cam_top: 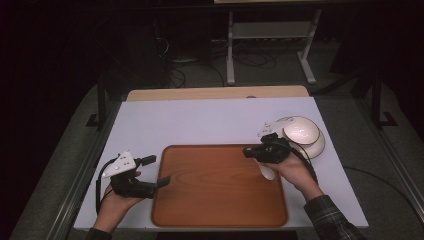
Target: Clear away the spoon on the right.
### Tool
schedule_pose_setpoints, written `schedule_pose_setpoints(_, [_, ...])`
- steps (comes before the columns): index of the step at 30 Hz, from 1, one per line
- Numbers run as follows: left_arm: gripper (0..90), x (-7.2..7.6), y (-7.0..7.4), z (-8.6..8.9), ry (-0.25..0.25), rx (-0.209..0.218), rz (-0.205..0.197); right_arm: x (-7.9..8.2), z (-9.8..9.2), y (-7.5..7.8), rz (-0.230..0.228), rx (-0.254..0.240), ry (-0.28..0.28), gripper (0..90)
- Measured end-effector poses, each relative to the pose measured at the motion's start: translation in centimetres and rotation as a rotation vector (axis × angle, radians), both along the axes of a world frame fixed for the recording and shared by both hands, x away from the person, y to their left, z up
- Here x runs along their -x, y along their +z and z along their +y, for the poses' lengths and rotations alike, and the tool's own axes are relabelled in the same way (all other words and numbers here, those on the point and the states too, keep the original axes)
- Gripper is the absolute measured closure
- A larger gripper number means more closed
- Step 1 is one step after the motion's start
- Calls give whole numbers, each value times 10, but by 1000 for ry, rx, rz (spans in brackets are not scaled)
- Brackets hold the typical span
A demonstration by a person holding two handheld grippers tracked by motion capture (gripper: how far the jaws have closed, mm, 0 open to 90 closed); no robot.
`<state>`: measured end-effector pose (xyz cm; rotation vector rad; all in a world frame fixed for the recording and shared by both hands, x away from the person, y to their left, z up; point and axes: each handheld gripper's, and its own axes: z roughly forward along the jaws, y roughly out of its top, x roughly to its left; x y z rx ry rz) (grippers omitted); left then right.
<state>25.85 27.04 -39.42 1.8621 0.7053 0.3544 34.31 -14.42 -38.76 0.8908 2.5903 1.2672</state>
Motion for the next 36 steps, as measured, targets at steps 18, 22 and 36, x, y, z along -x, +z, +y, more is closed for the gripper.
schedule_pose_setpoints(18, [108,0,0,0,1,1,0,-12,26,-21,61,36,44,843])
schedule_pose_setpoints(22, [108,0,0,0,0,1,1,-14,30,-27,75,45,48,842])
schedule_pose_setpoints(36, [109,0,-1,1,2,0,4,-22,37,-40,106,91,45,807])
